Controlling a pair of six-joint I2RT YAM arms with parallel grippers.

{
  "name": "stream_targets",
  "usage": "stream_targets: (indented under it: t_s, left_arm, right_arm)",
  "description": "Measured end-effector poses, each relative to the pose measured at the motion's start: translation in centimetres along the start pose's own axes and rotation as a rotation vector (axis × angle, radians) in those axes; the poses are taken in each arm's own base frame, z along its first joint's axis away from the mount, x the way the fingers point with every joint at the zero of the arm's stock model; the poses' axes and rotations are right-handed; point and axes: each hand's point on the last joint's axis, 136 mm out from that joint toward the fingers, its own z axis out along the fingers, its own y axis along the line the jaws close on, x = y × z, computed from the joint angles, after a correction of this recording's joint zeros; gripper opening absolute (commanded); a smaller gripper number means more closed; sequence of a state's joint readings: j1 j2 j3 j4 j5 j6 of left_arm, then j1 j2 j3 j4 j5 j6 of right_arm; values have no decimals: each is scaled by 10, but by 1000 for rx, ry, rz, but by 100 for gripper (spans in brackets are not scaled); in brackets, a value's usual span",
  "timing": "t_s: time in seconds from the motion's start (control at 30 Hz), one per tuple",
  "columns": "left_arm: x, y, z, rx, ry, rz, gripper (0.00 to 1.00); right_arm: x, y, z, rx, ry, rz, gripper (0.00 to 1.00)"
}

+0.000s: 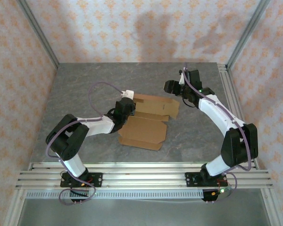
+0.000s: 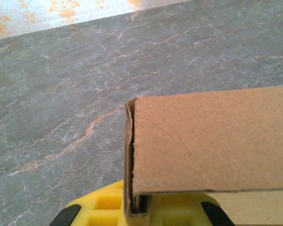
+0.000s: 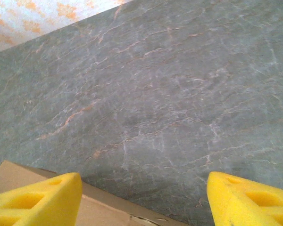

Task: Fold the paper box

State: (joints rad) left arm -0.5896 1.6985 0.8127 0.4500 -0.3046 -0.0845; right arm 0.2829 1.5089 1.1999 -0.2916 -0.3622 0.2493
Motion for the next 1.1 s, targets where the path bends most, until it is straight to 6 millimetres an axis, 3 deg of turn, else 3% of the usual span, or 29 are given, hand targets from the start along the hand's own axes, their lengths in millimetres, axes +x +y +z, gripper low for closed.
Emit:
stream_targets:
  t_s: [0.2,0.4,0.57,0.8,0.97,1.1]
  left_arm:
    - [0,2,-1,-9,-20,-2,0]
    - [1,4,-1,-13,-29,-7,0]
    - [2,5,-1,-14,-36,-26,0]
    - [5,24,1,-47,-43,-115,0]
    - [6,32,3,-58,-54,-181,0]
    - [6,33,2,-58,-59,-204,0]
  right_arm:
    - [5,-32,-19,31,-55,136,68]
    - [15,-36,-38,28,-77,173,68]
    - [43,-53,-44,73,-59,230,63]
    - [89,-74,-31,102,22,279,54]
    - [108,-73,-11,48,60,299,48]
    - [113,-67,13,-3,78,317,43]
